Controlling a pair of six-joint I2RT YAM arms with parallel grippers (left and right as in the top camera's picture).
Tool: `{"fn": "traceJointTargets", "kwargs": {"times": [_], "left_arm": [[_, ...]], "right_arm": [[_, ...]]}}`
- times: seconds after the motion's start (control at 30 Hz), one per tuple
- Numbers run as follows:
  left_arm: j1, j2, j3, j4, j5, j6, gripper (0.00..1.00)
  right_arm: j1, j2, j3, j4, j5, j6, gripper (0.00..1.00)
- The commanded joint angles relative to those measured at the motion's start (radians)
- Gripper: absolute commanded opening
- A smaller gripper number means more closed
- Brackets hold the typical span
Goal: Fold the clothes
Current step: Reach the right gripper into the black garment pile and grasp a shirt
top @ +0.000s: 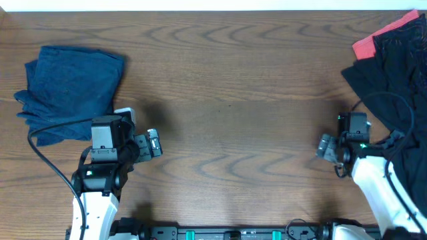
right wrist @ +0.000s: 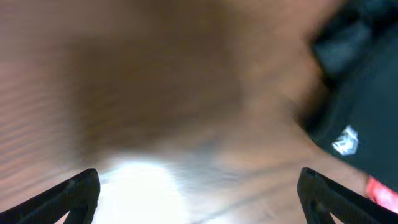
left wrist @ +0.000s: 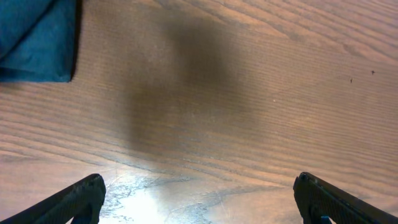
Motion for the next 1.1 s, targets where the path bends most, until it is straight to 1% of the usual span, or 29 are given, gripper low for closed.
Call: {"fn": "traceJointTargets", "kwargs": {"times": [0.0,0.2,0.33,0.4,0.63,0.77,0.83,0.87,0.97,1.03,1.07], "left_arm": [[0.002,-0.004,0.028,-0.002,0.015,-0.024,0.98],[0.002,-0.003,0.028,-0.002,0.016,-0.024,0.98],[0.002,-0.003,0.028,-0.003,0.016,-0.024,0.98],[0.002,-0.003,0.028,0.0,0.015,-0.024,0.98],[0.002,-0.003,0.028,0.009,0.016,-0.024,0.98],[0.002,-0.003,0.028,0.009,0.016,-0.024,0.98],[0.002,-0.003,0.028,0.009,0.015,-0.024,0.98],[0.002,-0.003,0.028,0.009,0.015,-0.024,0.98],[0.002,-0.003,0.028,0.009,0.015,-0.024,0.98],[0.002,-0.003,0.028,0.009,0.015,-0.024,0.98],[0.002,-0.003,0.028,0.009,0.015,-0.024,0.98]], "right_arm": [[-0.072,0.039,0.018,0.014,0.149,0.121,0.99],[-0.195,0.045,0.018,0.082,0.156,0.12,0.99],[-0.268,0.047,0.014,0.089,0.156,0.12,0.94],[-0.296,0.055,0.006,0.095,0.156,0.12,0.93],[-0.34,0.134,-0.01,0.142,0.155,0.12,0.93],[-0.34,0.195,-0.01,0.163,0.133,0.121,0.88],[-0.34,0.225,-0.01,0.167,0.134,0.121,0.83],[-0.34,0.236,-0.01,0.17,0.134,0.121,0.77],[-0.34,0.256,-0.01,0.172,0.134,0.121,0.57],[-0.34,0.257,-0.01,0.174,0.134,0.121,0.41],[-0.34,0.256,-0.01,0.178,0.133,0.121,0.31]]}}
